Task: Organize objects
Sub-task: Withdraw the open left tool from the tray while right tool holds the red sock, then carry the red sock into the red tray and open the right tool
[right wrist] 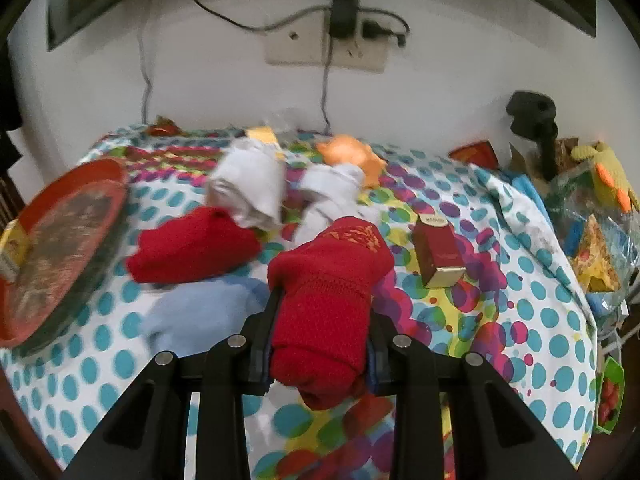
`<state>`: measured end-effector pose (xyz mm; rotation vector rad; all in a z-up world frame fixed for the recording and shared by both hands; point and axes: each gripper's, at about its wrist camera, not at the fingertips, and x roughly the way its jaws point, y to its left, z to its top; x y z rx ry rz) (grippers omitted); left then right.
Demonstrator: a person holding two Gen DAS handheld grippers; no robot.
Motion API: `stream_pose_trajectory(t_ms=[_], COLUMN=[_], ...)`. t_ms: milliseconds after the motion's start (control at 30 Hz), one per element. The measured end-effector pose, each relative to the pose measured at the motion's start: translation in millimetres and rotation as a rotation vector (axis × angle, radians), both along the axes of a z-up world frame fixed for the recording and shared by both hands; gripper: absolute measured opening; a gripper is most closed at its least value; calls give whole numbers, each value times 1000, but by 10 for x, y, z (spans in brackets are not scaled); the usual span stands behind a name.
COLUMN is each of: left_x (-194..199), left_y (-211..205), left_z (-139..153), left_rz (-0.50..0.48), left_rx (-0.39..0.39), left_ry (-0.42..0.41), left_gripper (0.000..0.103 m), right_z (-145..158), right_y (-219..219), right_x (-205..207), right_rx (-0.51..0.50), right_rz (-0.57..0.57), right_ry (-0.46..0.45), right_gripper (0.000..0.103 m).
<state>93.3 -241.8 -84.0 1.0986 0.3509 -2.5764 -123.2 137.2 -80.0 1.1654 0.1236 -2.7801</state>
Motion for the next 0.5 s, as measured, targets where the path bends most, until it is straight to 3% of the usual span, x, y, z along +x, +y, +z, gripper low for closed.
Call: stream_pose_trajectory(t_ms=[200, 500], left_x=[7, 23], left_y=[-17, -115], left_z=[14, 16], left_rz=[6, 41], left_rx=[10, 1], left_ry=[4, -3], left_gripper=[43, 43], right_z=[188, 276], right_y=[-225, -958], right_x=[202, 331], right_rx=[-43, -63], right_rz=[88, 270], right_ry=[31, -2], right_gripper=[30, 30])
